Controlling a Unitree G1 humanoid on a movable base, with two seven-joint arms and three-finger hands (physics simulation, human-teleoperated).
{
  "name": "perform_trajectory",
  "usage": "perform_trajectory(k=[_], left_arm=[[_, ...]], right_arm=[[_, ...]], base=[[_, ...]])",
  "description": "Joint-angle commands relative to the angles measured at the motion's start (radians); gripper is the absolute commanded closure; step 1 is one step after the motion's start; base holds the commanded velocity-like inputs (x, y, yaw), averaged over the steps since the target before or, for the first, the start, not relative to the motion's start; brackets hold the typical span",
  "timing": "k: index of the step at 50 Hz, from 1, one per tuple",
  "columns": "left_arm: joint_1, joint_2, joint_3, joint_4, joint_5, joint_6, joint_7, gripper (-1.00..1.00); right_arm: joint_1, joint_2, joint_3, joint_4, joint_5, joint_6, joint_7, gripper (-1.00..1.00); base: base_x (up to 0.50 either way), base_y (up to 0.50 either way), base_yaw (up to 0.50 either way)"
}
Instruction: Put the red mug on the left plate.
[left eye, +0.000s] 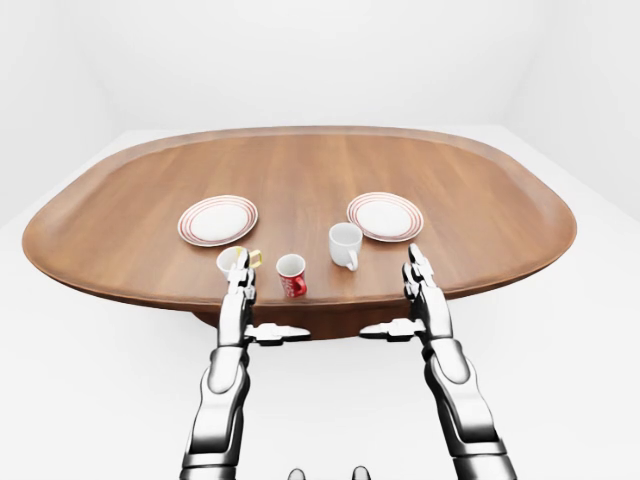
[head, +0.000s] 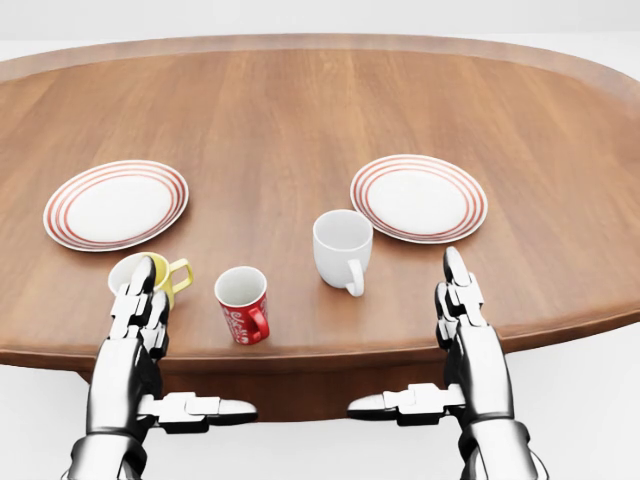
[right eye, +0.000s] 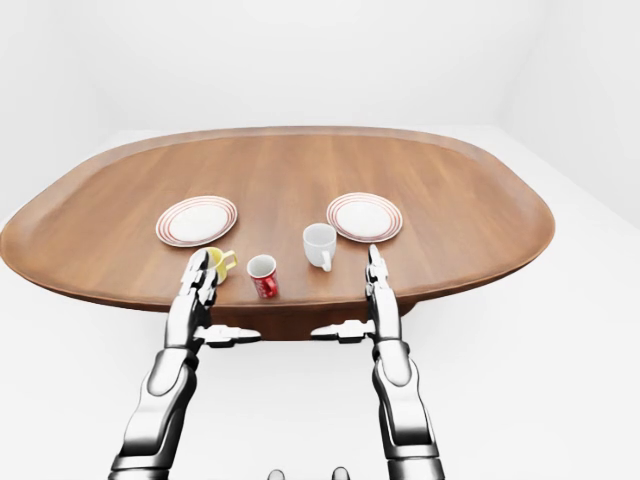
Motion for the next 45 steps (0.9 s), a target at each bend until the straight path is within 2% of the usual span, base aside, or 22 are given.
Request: perform_trajectory(k=[1, 2, 3, 4, 6, 10, 14, 20, 24, 25, 26, 31, 33, 37, 39, 41, 45], left_arm=[[0.007, 0.007, 0.021, 0.001, -0.013, -0.018, -0.023, -1.0], [0.007, 0.007, 0.02, 0.002, -0.013, -0.017, -0.023, -1.0], [0.007, 0.007, 0.018, 0.0, -0.011, -0.016, -0.022, -1.0], [0.008, 0.007, 0.017, -0.002, -0.011, -0.015, -0.022, -1.0], [0.008, 0.008, 0.017, -0.003, -0.008, -0.016, -0.021, -1.0], [0.001, 0.012, 0.028, 0.007, -0.013, -0.016, -0.016, -1.0], [0.008, 0.012, 0.026, -0.012, -0.012, 0.0, -0.016, -1.0], [0.011, 0.013, 0.029, -0.019, -0.008, 0.004, -0.013, -1.0], [0.029, 0.01, 0.028, -0.053, 0.012, 0.003, 0.005, -1.0], [0.053, 0.009, 0.03, -0.101, 0.032, 0.001, 0.028, -1.0], [0.071, 0.008, 0.033, -0.138, 0.03, 0.008, 0.029, -1.0], [0.189, -0.004, 0.103, -0.405, -0.044, 0.062, 0.019, -1.0], [0.262, -0.016, 0.162, -0.548, -0.11, 0.084, -0.011, -1.0], [0.299, -0.049, 0.215, -0.615, -0.107, 0.072, -0.036, -1.0], [0.305, -0.059, 0.242, -0.638, -0.129, 0.089, -0.055, -1.0], [0.31, -0.071, 0.255, -0.656, -0.136, 0.09, -0.065, -1.0], [0.33, -0.09, 0.258, -0.686, -0.128, 0.09, -0.087, -1.0]], right_arm=[[0.009, -0.005, -0.003, -0.047, -0.025, 0.045, 0.021, -1.0], [0.008, -0.005, -0.005, -0.041, -0.017, 0.036, 0.026, -1.0], [0.005, -0.002, -0.008, -0.032, 0.023, 0.005, 0.061, -1.0], [0.005, -0.003, -0.006, -0.033, 0.024, 0.003, 0.062, -1.0], [0.007, -0.002, -0.003, -0.041, 0.011, 0.015, 0.05, -1.0], [0.016, -0.001, -0.001, -0.053, 0.012, 0.012, 0.051, -1.0], [0.022, 0.0, 0.004, -0.063, 0.012, 0.008, 0.053, -1.0], [0.026, 0.001, 0.009, -0.07, 0.01, 0.009, 0.056, -1.0], [0.07, 0.003, 0.027, -0.16, -0.01, 0.037, 0.047, -1.0], [0.122, 0.004, 0.047, -0.262, -0.03, 0.058, 0.042, -1.0], [0.147, 0.004, 0.056, -0.308, -0.04, 0.058, 0.038, -1.0], [0.294, -0.004, 0.086, -0.531, -0.058, 0.058, 0.018, -1.0], [0.384, -0.013, 0.099, -0.637, -0.07, 0.058, 0.004, -1.0], [0.467, -0.025, 0.101, -0.709, -0.071, 0.05, -0.015, -1.0], [0.506, -0.027, 0.089, -0.731, -0.06, 0.025, -0.019, -1.0], [0.516, -0.025, 0.083, -0.735, -0.054, 0.014, -0.018, -1.0], [0.501, -0.021, 0.082, -0.725, -0.057, 0.023, -0.016, -1.0]], base=[[0.0, 0.0, 0.0], [0.0, 0.0, 0.0], [0.0, 0.0, 0.0], [0.0, 0.0, 0.0], [0.0, 0.0, 0.0], [0.0, 0.0, 0.0], [0.0, 0.0, 0.0], [0.0, 0.0, 0.0], [0.0, 0.0, 0.0], [0.0, 0.0, 0.0], [0.0, 0.0, 0.0], [0.0, 0.0, 0.0], [0.0, 0.0, 0.0], [0.0, 0.0, 0.0], [0.0, 0.0, 0.0], [0.0, 0.0, 0.0], [0.0, 0.0, 0.0]])
